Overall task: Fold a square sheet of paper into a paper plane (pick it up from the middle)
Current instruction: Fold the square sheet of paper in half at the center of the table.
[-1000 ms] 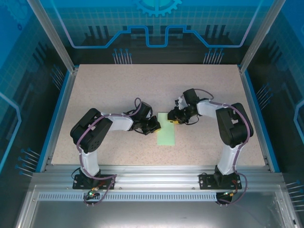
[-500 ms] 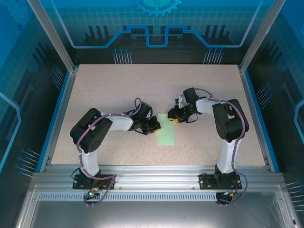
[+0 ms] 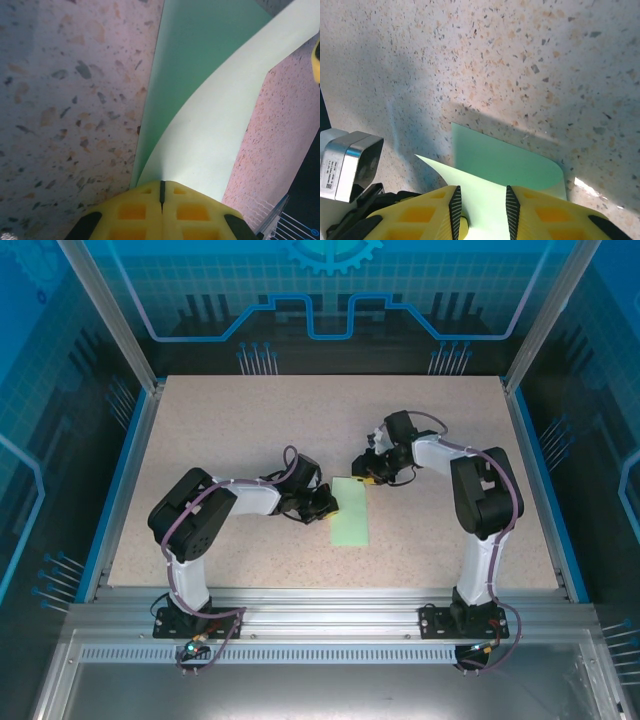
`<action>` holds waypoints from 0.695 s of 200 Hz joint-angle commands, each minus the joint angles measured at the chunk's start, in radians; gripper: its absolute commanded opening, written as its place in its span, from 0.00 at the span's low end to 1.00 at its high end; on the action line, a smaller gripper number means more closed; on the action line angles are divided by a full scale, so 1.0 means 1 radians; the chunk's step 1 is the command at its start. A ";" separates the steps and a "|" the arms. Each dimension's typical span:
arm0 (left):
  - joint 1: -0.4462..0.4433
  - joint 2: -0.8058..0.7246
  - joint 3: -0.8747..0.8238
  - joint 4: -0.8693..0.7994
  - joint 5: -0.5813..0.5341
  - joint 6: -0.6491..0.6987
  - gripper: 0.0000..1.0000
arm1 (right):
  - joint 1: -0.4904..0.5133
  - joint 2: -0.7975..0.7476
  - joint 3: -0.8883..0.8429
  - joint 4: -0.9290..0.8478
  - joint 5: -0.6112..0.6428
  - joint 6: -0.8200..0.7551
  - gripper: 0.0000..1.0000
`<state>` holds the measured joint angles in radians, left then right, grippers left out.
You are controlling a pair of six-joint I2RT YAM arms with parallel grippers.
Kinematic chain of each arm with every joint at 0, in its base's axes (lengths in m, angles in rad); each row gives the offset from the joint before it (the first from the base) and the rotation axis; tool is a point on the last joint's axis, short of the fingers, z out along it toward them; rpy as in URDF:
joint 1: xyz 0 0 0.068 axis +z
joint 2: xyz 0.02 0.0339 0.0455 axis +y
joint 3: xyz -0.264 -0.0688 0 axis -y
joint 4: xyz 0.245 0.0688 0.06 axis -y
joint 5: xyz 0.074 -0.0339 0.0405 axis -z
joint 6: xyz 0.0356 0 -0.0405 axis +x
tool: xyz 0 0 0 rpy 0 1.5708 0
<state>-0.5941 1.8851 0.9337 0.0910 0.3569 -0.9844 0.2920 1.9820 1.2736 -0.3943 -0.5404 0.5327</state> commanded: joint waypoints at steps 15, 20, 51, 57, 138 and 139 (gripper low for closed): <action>-0.012 0.045 -0.010 -0.111 -0.013 0.030 0.00 | -0.002 0.079 0.023 -0.049 0.028 -0.013 0.32; -0.011 0.045 -0.011 -0.110 -0.013 0.030 0.00 | -0.003 0.086 0.025 -0.050 0.036 -0.011 0.32; -0.010 0.045 -0.015 -0.110 -0.015 0.032 0.00 | -0.001 0.104 0.055 -0.082 0.053 -0.014 0.32; -0.011 0.043 -0.017 -0.111 -0.014 0.033 0.00 | 0.000 0.096 0.060 -0.088 0.058 -0.017 0.32; -0.011 0.042 -0.013 -0.119 -0.013 0.035 0.00 | 0.001 0.100 0.116 -0.119 0.051 -0.028 0.32; -0.011 0.042 -0.013 -0.120 -0.013 0.035 0.00 | 0.001 0.101 0.116 -0.118 0.051 -0.029 0.32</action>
<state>-0.5941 1.8851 0.9337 0.0891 0.3569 -0.9657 0.2897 2.0575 1.3705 -0.4824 -0.4805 0.5144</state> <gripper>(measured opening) 0.060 0.324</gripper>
